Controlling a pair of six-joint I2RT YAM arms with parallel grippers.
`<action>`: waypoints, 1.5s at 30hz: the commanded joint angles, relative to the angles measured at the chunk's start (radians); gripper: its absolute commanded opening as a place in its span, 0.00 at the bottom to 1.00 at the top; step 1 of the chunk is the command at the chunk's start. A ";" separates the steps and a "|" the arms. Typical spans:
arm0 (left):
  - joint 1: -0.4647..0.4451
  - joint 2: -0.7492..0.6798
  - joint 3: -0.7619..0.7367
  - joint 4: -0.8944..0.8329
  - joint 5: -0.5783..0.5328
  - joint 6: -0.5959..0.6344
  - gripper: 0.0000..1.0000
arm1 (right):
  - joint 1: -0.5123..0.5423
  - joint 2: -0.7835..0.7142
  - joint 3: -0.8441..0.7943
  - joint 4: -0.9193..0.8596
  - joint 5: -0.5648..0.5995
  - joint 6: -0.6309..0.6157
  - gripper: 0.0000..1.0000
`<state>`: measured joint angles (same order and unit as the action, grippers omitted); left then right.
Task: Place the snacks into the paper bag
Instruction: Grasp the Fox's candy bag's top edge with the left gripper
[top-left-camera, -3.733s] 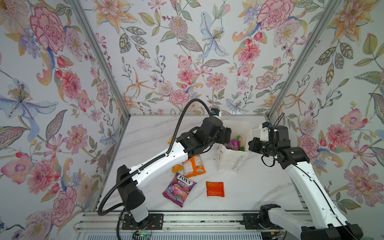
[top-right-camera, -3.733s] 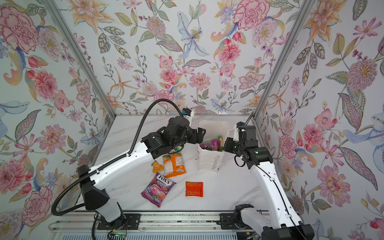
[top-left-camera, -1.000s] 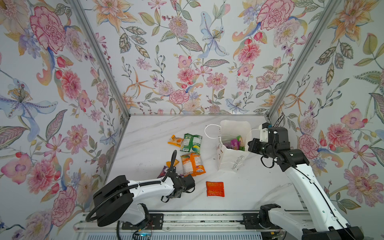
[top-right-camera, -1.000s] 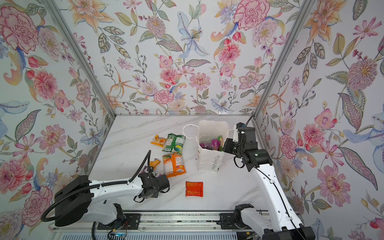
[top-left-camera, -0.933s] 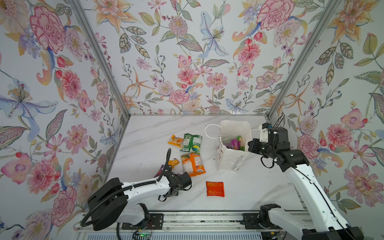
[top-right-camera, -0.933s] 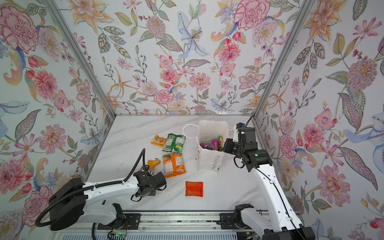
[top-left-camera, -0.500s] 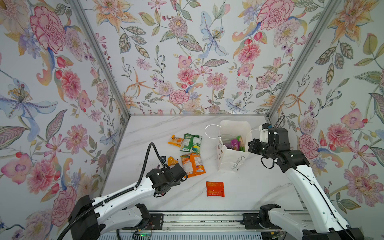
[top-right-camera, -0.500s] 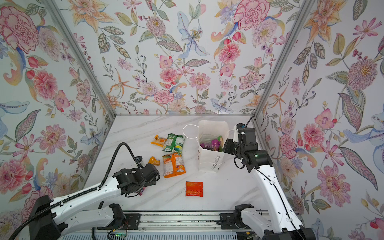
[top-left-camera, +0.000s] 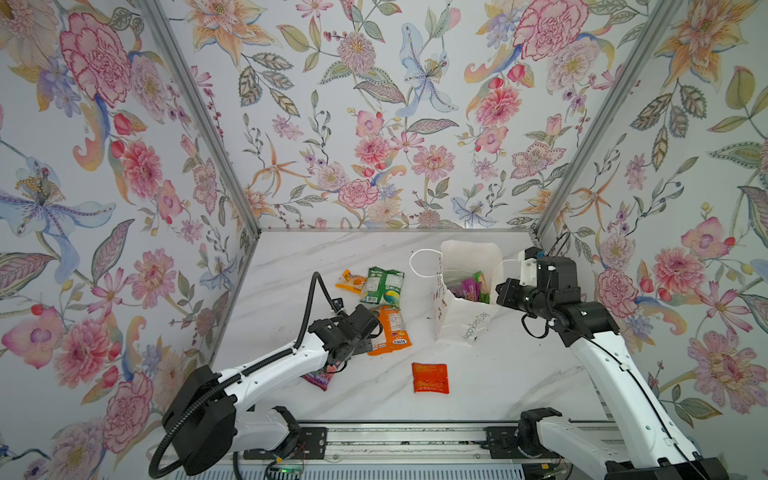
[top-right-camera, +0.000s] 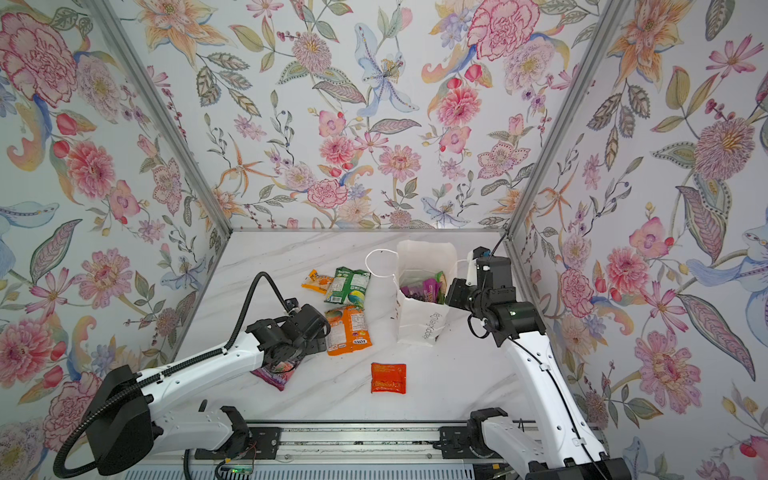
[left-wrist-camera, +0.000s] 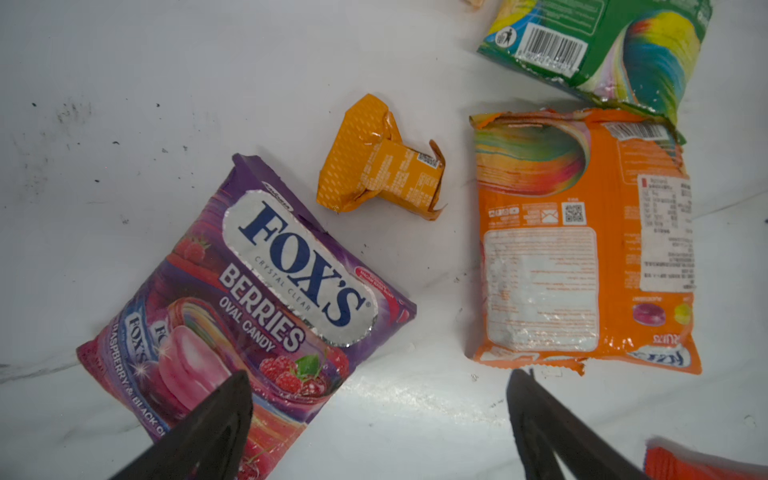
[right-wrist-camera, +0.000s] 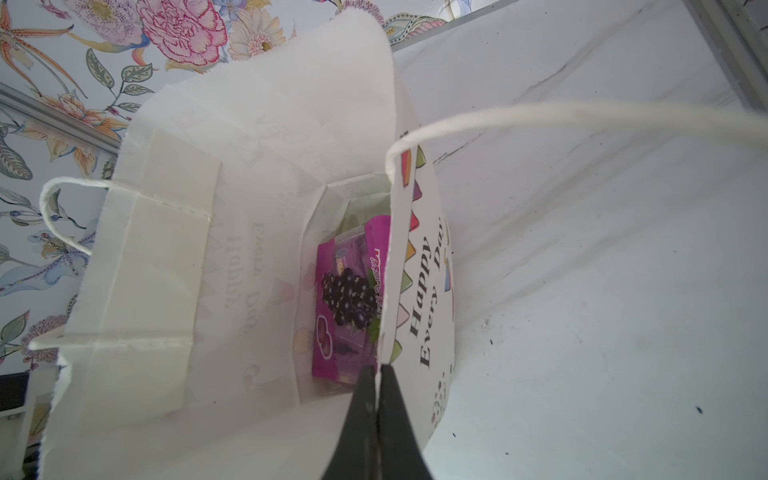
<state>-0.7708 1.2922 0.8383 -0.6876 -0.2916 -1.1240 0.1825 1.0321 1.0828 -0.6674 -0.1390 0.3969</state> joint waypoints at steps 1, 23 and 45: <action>0.054 0.026 -0.013 0.089 0.030 0.047 0.95 | -0.002 0.006 -0.019 -0.021 -0.002 -0.018 0.00; 0.234 0.104 -0.227 0.337 0.076 -0.069 0.84 | -0.006 -0.005 -0.029 -0.022 -0.008 -0.020 0.00; -0.021 0.171 -0.166 0.115 0.032 0.132 0.65 | -0.009 -0.002 -0.031 -0.018 -0.005 -0.015 0.00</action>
<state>-0.7269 1.4101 0.6373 -0.4103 -0.3023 -1.0584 0.1749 1.0248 1.0695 -0.6586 -0.1425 0.3969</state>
